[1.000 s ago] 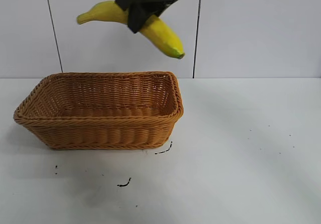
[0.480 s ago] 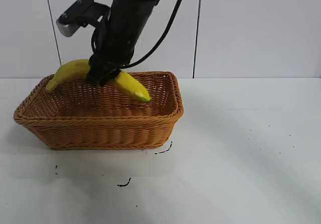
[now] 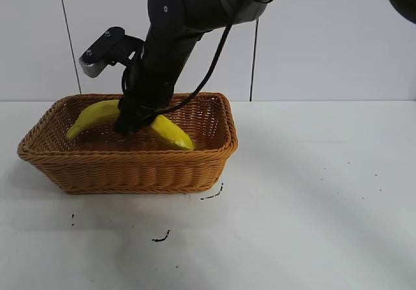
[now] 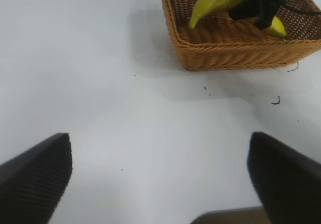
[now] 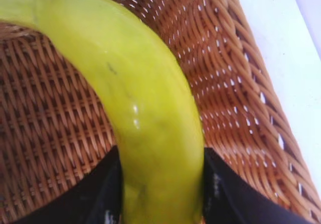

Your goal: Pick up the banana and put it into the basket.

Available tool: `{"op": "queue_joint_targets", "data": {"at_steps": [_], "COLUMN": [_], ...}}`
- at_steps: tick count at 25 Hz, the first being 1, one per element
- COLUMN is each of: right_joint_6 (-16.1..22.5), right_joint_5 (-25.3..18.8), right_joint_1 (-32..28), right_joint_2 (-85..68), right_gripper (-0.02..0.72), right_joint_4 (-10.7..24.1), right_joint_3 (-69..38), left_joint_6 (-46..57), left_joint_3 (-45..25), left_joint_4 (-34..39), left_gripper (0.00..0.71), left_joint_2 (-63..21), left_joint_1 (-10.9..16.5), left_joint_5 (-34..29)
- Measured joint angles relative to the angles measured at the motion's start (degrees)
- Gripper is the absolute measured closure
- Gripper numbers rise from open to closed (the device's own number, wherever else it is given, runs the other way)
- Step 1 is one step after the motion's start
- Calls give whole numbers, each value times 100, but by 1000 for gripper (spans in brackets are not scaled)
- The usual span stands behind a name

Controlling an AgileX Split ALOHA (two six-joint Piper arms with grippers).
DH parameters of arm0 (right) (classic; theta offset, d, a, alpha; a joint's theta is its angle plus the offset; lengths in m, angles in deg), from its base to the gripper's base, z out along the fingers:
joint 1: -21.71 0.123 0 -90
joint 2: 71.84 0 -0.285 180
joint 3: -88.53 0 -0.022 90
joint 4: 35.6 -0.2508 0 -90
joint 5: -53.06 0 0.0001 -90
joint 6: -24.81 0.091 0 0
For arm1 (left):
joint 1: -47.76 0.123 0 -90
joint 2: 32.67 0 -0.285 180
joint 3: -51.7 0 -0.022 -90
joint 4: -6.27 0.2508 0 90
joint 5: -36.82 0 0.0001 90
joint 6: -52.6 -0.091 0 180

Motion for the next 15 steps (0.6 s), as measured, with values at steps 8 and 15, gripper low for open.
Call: {"op": "queue_joint_targets", "data": {"at_steps": [8,15], "right_joint_6": [2077,2933], "right_joint_5": [-1049,-2163], "right_joint_1": [-77,-1003], "right_joint_2": [-1090,-1644], "right_gripper": [12,12], "right_joint_4": [292,87], "right_joint_3": [5,42], "left_joint_6": [0,0], "left_joint_3": [0,0], "left_joint_4": [0,0], "left_gripper": [20,20], "left_joint_2": [0,0], "left_joint_1": [0,0], "left_joint_5": [0,0]}}
